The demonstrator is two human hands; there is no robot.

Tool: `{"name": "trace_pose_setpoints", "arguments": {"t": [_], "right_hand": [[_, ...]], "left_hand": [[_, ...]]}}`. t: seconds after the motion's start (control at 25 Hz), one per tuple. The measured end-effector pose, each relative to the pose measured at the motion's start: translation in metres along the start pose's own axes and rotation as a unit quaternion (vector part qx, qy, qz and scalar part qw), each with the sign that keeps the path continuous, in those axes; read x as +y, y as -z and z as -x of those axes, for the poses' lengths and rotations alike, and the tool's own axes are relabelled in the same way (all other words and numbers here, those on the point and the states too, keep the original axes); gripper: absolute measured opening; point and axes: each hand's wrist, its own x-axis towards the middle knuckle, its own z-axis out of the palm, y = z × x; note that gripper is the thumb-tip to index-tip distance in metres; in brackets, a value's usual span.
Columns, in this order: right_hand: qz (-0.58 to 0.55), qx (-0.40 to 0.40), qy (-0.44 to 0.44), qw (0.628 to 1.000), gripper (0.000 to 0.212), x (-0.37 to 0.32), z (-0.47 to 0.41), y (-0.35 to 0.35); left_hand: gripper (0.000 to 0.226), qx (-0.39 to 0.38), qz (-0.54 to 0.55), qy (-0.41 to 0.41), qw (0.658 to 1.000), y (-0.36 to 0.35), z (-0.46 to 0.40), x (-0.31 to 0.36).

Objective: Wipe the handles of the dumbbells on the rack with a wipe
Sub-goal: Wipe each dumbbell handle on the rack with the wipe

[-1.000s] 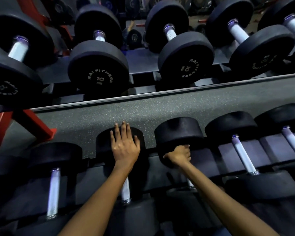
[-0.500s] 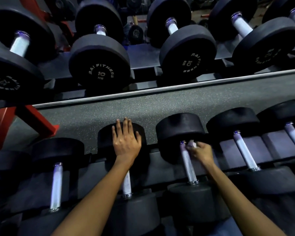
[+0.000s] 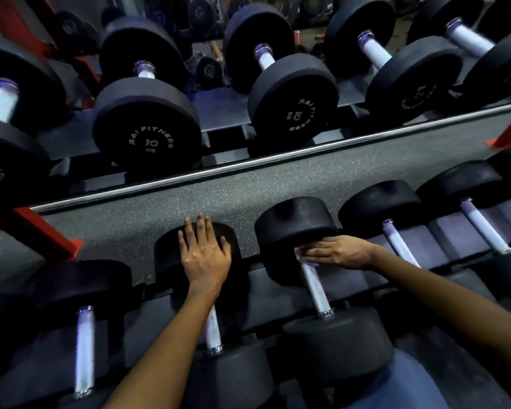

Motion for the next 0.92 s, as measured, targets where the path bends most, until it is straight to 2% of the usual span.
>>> {"name": "trace_pose_setpoints", "arguments": {"t": [0.12,0.16,0.28,0.4,0.6,0.68,0.8,0.84,0.88,0.92], "right_hand": [[-0.018,-0.066,-0.023,0.997,0.042,-0.028,-0.014,-0.022],[-0.04,-0.06,-0.019,0.997,0.038,-0.033,-0.022,-0.025],[-0.028,-0.088,0.027,0.995,0.036,-0.01,-0.022,-0.006],[0.031,-0.037,0.045,0.998,0.039,-0.006,-0.017,-0.012],[0.012,-0.12,0.0,0.993,0.032,-0.028,-0.065,-0.008],[0.002,-0.042,-0.006,0.999,0.034,-0.019,-0.051,-0.009],[-0.033,0.089,-0.085,0.992,0.039,-0.026,-0.019,-0.016],[-0.071,0.113,-0.151,0.98,0.033,-0.036,-0.011,-0.01],[-0.145,0.124,-0.257,0.948,0.028,-0.046,-0.005,-0.012],[-0.235,0.133,-0.392,0.879,0.024,-0.054,-0.005,-0.011]], "left_hand": [[0.063,0.006,0.0,0.0,1.0,0.0,-0.001,0.002],[0.063,0.004,-0.002,-0.002,1.0,0.0,0.0,0.001],[0.064,-0.002,-0.005,-0.003,1.0,0.001,0.0,0.001],[0.062,0.0,-0.011,0.001,1.0,0.002,0.002,0.002],[0.06,-0.01,-0.01,-0.007,1.0,0.003,-0.001,0.001],[0.059,-0.011,-0.006,-0.011,1.0,0.002,-0.001,-0.001],[0.06,-0.001,-0.001,-0.009,1.0,0.0,-0.001,-0.001],[0.06,0.005,0.002,-0.008,1.0,-0.001,-0.001,-0.001],[0.059,0.01,0.003,-0.007,1.0,-0.002,0.0,-0.001],[0.059,0.016,0.004,-0.005,1.0,-0.003,0.0,-0.001]]}}
